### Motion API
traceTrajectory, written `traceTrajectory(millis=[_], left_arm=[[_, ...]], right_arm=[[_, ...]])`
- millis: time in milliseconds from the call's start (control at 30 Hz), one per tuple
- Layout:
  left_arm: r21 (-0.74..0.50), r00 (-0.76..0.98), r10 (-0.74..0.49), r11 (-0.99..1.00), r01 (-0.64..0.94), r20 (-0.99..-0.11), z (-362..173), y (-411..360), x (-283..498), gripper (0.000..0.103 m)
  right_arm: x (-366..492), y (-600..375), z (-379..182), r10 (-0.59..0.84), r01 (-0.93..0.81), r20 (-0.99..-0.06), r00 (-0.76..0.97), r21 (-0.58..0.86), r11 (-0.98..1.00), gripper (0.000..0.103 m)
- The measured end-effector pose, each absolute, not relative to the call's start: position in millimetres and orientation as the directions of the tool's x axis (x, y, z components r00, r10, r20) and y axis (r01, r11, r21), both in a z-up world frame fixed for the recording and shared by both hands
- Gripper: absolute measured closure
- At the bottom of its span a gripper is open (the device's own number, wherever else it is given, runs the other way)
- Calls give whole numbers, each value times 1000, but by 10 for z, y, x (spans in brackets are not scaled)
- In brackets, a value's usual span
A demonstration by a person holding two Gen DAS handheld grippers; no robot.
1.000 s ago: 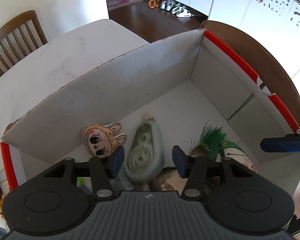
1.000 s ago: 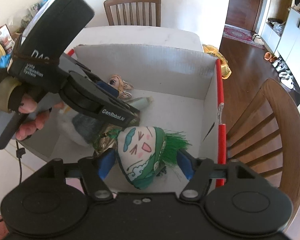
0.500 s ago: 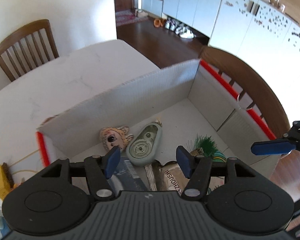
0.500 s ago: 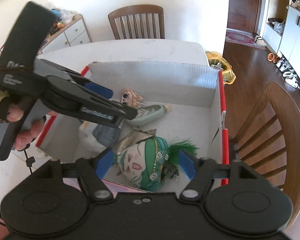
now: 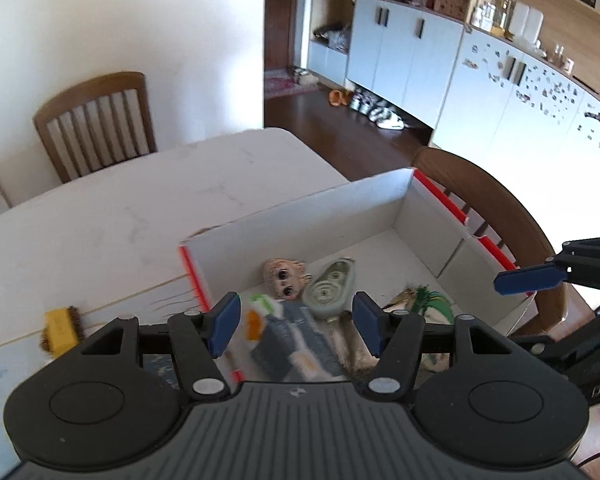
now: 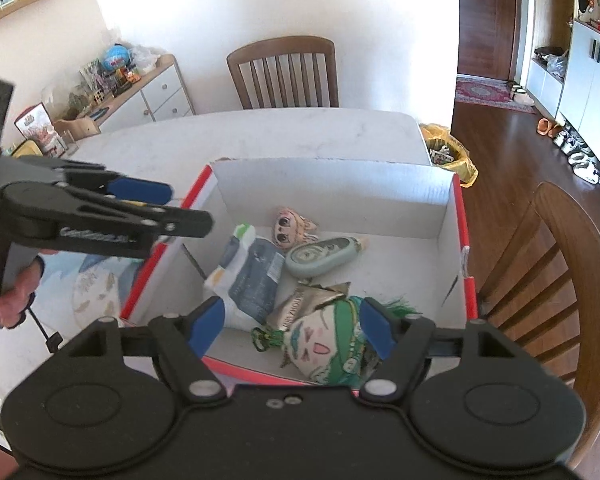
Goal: Organize objects
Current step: 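Withdraw both tools from the box back toward the remaining items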
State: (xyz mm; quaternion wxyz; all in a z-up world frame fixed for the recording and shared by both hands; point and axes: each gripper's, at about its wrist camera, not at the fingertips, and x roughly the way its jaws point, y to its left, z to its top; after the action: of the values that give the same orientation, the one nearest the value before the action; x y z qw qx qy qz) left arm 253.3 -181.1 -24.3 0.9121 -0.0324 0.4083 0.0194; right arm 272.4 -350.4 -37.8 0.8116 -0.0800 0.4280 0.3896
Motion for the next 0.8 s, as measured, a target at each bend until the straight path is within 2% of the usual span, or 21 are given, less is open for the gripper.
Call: traceTrajectory(millis=[333,800], left_arm=[[-101,703,26,985,-139,-711,-69,-1298,2095,30],[-85,719,57,983,-160,-693,-42,-638,1579,20]], right_arm=[[2504,-3244,-235,569,-683,-728,382,192,705,25],[2129,-2485,-209,570,-651,-718,399,217,728,13]])
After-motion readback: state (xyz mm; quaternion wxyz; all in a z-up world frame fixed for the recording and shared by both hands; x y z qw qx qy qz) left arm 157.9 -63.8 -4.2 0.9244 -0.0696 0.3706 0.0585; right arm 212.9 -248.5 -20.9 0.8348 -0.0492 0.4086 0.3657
